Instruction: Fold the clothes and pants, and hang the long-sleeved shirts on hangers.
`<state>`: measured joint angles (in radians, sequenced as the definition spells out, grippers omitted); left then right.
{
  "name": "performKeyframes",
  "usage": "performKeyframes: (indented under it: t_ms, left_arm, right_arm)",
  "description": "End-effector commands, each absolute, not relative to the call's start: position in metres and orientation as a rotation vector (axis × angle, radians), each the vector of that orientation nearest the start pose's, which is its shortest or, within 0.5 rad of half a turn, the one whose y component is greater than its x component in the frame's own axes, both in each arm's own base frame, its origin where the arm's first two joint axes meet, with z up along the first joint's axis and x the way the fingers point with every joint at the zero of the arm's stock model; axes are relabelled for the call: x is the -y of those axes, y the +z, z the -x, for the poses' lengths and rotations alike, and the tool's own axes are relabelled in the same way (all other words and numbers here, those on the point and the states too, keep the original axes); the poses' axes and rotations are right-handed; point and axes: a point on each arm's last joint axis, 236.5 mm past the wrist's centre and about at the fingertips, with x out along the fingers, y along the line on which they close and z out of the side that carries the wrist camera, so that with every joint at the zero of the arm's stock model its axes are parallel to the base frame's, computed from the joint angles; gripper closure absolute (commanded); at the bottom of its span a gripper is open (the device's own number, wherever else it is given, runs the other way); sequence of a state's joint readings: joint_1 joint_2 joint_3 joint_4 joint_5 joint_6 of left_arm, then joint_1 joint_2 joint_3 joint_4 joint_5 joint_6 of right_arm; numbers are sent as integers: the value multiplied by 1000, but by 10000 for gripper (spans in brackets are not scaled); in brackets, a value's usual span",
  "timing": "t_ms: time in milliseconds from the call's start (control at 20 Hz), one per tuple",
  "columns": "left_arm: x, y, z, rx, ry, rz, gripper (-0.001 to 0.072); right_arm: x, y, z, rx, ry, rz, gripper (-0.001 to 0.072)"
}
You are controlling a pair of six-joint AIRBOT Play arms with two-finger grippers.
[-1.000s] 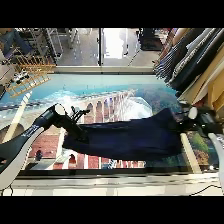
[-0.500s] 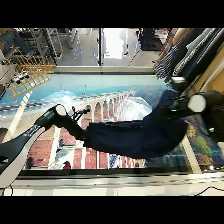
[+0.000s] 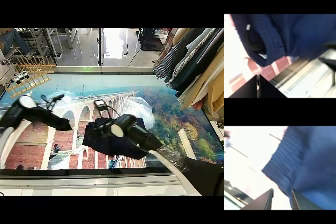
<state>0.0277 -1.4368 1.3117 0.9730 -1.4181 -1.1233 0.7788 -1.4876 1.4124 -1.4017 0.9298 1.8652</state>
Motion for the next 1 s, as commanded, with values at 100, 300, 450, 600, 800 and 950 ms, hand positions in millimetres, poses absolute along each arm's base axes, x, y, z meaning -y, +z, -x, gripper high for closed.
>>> performKeyframes:
  t_ms: [100, 300, 450, 600, 800, 950]
  left_arm:
    - [100, 47, -376, -1284, -638, 215, 695]
    - [157, 50, -383, -1209, -714, 119, 694]
    - [210, 56, -390, -1106, -771, 50, 695]
    - [251, 38, -374, -1134, -846, 2, 695]
    - [273, -16, -353, -1290, -898, -21, 695]
    - [272, -49, -332, -1433, -926, -24, 695]
  right_arm:
    - [-292, 91, -370, -1028, 486, 63, 416]
    - [-145, 79, -381, -1124, 222, -97, 562]
    - [-95, 37, -361, -1222, 161, -227, 468]
    - [-77, -3, -344, -1321, 199, -376, 106]
    - [-67, -44, -343, -1410, 279, -586, 61]
    - [-79, -77, -351, -1453, 379, -733, 45]
